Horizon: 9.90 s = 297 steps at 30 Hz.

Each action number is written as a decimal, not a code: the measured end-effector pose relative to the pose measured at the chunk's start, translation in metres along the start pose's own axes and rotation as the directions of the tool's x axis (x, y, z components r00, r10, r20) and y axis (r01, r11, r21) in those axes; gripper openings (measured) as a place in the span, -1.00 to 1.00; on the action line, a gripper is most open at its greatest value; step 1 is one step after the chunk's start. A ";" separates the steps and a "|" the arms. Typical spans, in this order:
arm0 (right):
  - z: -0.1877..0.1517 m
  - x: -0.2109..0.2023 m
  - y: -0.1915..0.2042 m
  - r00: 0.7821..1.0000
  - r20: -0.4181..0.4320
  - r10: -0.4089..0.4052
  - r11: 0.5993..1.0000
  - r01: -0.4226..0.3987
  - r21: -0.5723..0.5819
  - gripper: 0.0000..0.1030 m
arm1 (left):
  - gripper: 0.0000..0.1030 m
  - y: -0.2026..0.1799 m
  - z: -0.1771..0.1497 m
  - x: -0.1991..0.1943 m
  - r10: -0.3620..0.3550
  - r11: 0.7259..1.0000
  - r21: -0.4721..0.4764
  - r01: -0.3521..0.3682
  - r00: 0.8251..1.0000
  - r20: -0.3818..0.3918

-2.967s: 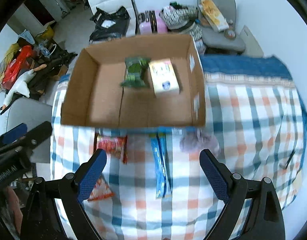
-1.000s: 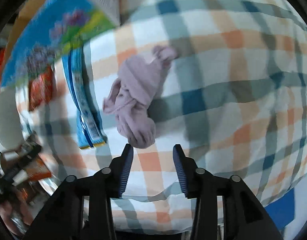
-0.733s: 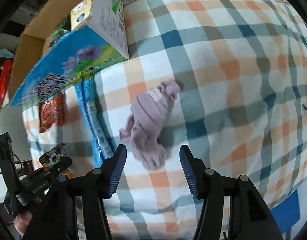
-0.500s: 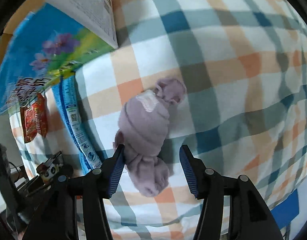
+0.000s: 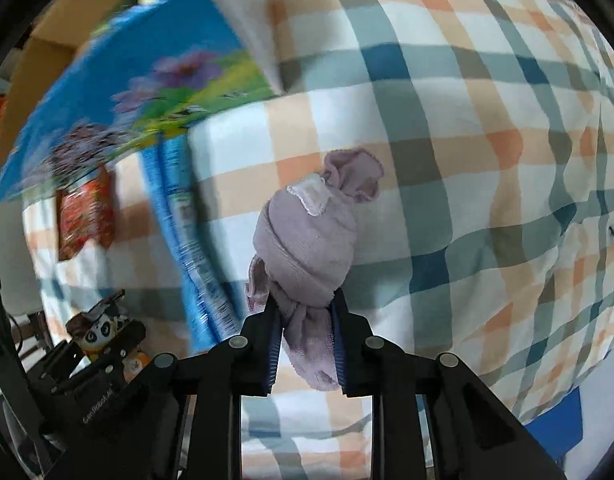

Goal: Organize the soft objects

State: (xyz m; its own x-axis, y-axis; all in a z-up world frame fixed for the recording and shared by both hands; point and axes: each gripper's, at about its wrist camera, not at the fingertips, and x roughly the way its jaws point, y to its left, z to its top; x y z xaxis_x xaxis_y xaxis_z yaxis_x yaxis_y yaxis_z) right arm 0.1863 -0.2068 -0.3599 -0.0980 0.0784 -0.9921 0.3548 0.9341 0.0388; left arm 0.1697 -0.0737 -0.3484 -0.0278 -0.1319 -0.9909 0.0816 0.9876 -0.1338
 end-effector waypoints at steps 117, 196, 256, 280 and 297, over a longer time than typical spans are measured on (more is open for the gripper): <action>0.026 0.014 0.053 0.991 -0.070 0.114 0.991 -0.118 -0.067 0.59 | 0.95 0.070 0.081 -0.021 0.089 0.977 -0.195 -0.081 0.996 0.032; -0.087 0.070 0.058 0.988 -0.139 -0.062 0.985 0.038 -0.171 -0.67 | -0.17 0.063 -0.039 0.008 0.097 0.993 -0.064 -0.098 0.995 -0.018; 0.206 -0.013 0.136 0.998 -0.055 0.026 0.995 -0.031 -0.100 -0.19 | -0.05 0.073 0.257 -0.016 0.044 0.999 0.017 -0.042 0.988 -0.146; 0.156 -0.075 0.116 0.996 0.069 -0.049 0.985 0.060 -0.160 0.95 | 0.94 0.062 0.197 -0.100 0.095 0.995 0.000 -0.096 0.988 0.126; 0.116 -0.136 0.105 0.979 0.203 -0.030 0.985 0.063 -0.158 1.00 | 0.94 0.044 0.131 -0.193 0.110 0.994 -0.032 -0.105 0.936 0.335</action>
State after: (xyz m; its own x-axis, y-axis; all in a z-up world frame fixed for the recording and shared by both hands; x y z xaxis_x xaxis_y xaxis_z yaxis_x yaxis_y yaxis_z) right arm 0.3447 -0.1599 -0.2345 0.0825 -0.0225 -0.9963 0.1966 0.9805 -0.0059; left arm 0.3091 -0.0154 -0.1649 0.3168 -0.0436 -0.9475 0.0518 0.9982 -0.0286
